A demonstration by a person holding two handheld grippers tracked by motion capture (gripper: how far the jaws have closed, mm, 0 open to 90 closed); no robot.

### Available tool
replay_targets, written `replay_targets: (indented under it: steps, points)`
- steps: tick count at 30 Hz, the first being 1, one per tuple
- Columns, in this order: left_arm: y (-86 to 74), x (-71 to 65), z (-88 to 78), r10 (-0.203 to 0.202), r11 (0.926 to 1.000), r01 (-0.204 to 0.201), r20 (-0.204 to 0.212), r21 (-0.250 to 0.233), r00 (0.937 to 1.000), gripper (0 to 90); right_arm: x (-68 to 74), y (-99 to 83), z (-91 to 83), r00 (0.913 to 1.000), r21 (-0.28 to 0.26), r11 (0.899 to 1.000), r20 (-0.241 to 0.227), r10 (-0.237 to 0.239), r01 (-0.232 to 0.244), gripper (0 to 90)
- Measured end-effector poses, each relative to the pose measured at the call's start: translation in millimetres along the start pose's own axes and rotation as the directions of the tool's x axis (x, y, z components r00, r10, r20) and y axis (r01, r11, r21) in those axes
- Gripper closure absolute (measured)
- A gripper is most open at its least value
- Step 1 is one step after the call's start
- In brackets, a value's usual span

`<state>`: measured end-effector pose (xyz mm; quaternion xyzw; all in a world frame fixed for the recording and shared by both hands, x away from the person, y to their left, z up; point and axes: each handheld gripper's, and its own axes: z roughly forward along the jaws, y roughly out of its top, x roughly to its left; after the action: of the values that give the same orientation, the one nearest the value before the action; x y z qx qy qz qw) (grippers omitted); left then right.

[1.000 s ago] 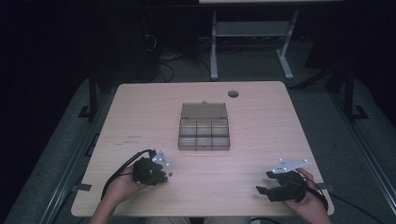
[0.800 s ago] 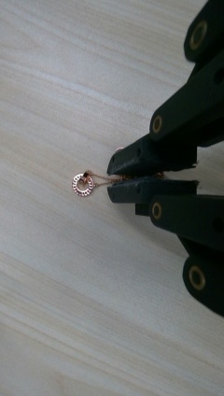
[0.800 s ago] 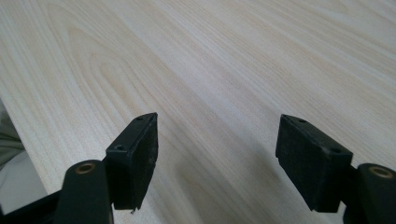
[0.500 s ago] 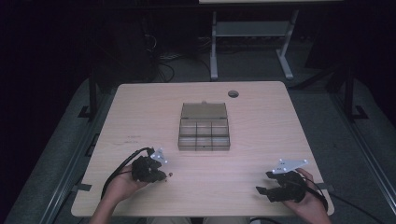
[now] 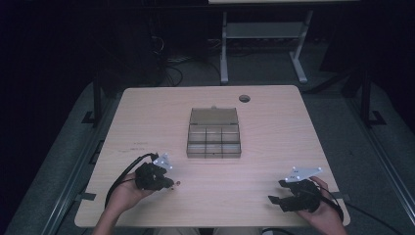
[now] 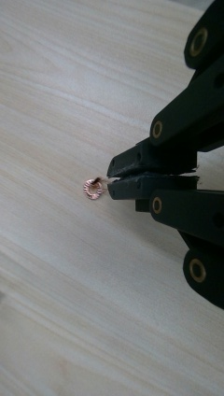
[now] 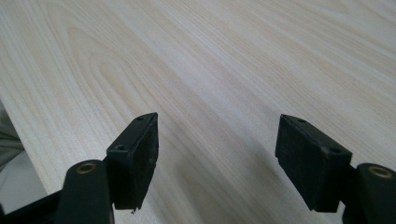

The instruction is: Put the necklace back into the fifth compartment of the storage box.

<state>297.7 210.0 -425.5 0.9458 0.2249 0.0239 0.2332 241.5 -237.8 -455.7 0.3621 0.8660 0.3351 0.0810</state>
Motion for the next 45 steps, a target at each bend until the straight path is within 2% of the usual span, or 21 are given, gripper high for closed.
replay_targets:
  steps: [4,6,18,29,37,42,45]
  points:
    - [2.8,-0.7,-9.8,0.011,0.9996,-0.011,-0.002,-0.024,0.9999,87.5,-0.1,-0.1,-0.1,1.0000,-0.001,1.000,0.002,0.000,0.000,30.0]
    - [5.6,-1.4,-17.0,0.013,0.9986,-0.013,-0.001,-0.051,0.9999,87.6,0.0,-0.1,-0.9,0.9999,-0.005,1.000,0.005,0.010,-0.010,30.0]
    - [18.4,-5.2,-37.1,0.027,0.9955,-0.029,-0.017,-0.091,0.9995,87.7,-0.5,0.0,-1.5,1.0000,-0.008,1.000,0.005,0.006,-0.006,29.9]
    - [28.4,-1.8,-43.8,0.031,0.9939,-0.032,-0.013,-0.106,0.9994,87.7,-1.0,0.5,-1.3,1.0000,-0.020,1.000,-0.001,0.009,-0.009,29.8]
    - [44.3,0.8,-46.9,0.046,0.9924,-0.047,-0.005,-0.114,0.9989,87.7,-0.3,1.2,-0.8,1.0000,-0.017,1.000,-0.004,0.003,-0.003,29.7]
    - [50.2,2.8,-45.2,0.046,0.9924,-0.044,0.008,-0.115,0.9989,87.7,-0.8,0.2,-1.8,0.9997,-0.022,1.000,-0.008,0.021,-0.021,29.6]
    - [51.9,3.5,-43.9,0.036,0.9923,-0.033,0.018,-0.119,0.9992,87.7,-1.0,0.4,-1.3,0.9999,-0.024,1.000,-0.008,0.010,-0.011,29.6]
